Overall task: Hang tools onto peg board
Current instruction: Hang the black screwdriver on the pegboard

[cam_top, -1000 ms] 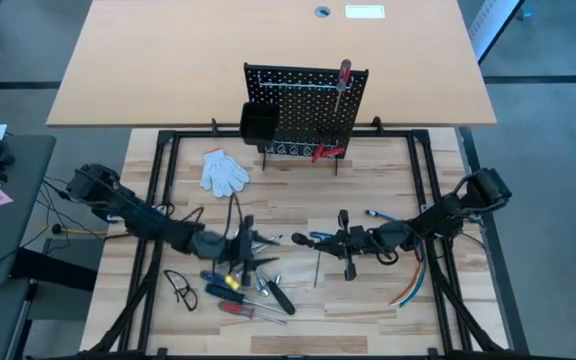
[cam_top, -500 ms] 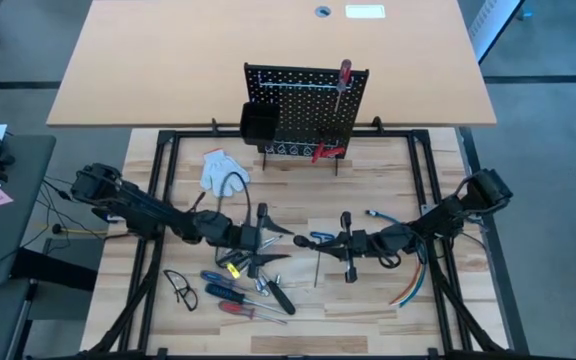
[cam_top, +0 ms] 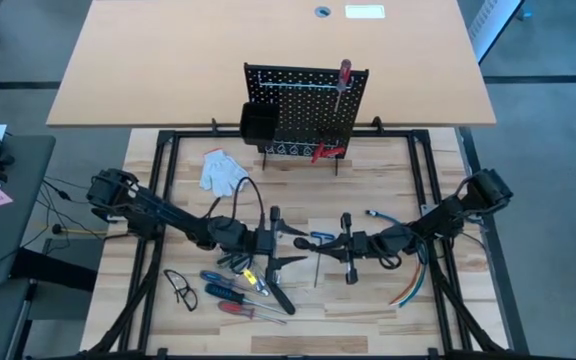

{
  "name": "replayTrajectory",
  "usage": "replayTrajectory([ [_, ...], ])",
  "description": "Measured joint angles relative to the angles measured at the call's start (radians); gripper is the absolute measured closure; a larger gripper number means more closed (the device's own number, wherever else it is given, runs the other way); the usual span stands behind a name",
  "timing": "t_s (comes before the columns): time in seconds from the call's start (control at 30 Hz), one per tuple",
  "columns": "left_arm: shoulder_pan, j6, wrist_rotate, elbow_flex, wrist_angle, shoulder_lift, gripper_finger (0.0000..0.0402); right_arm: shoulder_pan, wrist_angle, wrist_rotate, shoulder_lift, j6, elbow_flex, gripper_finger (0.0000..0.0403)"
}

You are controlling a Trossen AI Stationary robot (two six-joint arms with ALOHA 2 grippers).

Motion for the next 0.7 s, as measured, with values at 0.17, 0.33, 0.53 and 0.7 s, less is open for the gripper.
replayTrajectory([
  [0.17,0.0,-0.016,0.0,0.017,-0.026,0.0,0.0203,0.0,-0.005,0.0,0.0,0.0,0.0,0.039],
  [0.33,-0.002,-0.003,0.003,0.024,-0.06,0.001,0.0293,0.0,-0.009,-0.005,0.0,-0.002,0.0,0.039],
  [0.53,-0.016,0.003,-0.039,0.037,-0.118,0.001,0.0294,0.017,-0.064,0.041,-0.027,-0.083,0.0,0.0354],
  [0.7,-0.015,0.017,-0.064,0.147,-0.344,0.003,0.0294,0.008,-0.348,0.094,-0.12,0.021,0.0,0.029],
])
